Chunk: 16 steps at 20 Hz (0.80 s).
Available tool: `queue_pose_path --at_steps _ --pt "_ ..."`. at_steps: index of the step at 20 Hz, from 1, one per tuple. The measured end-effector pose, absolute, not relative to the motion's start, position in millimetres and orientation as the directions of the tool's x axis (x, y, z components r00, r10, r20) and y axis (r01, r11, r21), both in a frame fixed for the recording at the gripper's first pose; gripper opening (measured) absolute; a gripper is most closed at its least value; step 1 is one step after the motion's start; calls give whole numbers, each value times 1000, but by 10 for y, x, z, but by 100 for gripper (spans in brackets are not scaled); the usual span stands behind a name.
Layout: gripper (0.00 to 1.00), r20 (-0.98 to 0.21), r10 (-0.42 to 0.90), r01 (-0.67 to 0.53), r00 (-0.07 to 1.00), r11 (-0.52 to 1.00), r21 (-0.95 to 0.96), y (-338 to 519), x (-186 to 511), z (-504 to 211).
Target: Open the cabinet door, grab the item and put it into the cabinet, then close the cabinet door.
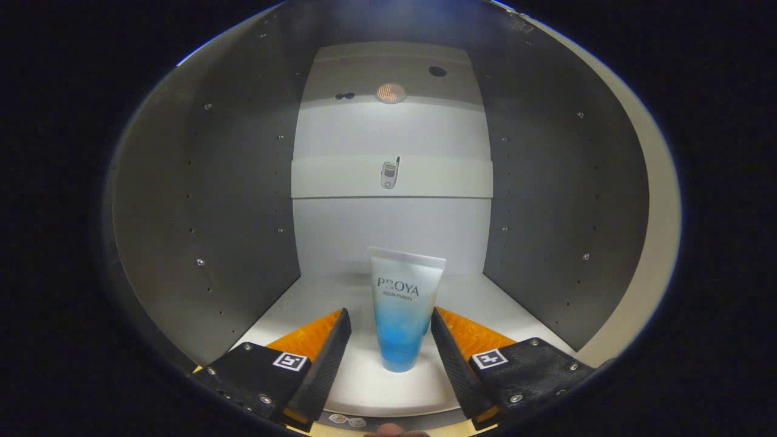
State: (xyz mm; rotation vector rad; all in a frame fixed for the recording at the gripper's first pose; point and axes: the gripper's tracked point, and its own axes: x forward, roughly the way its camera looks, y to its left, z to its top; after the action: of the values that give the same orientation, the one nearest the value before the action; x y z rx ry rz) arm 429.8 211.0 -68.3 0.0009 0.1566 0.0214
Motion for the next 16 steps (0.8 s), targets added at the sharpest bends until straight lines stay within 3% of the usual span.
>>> queue_pose_path --at_steps 4,16 --pt "92 -131 18 -13 991 999 40 2068 4141 -556" --pt "93 -137 90 -75 986 991 112 2021 2658 -307"
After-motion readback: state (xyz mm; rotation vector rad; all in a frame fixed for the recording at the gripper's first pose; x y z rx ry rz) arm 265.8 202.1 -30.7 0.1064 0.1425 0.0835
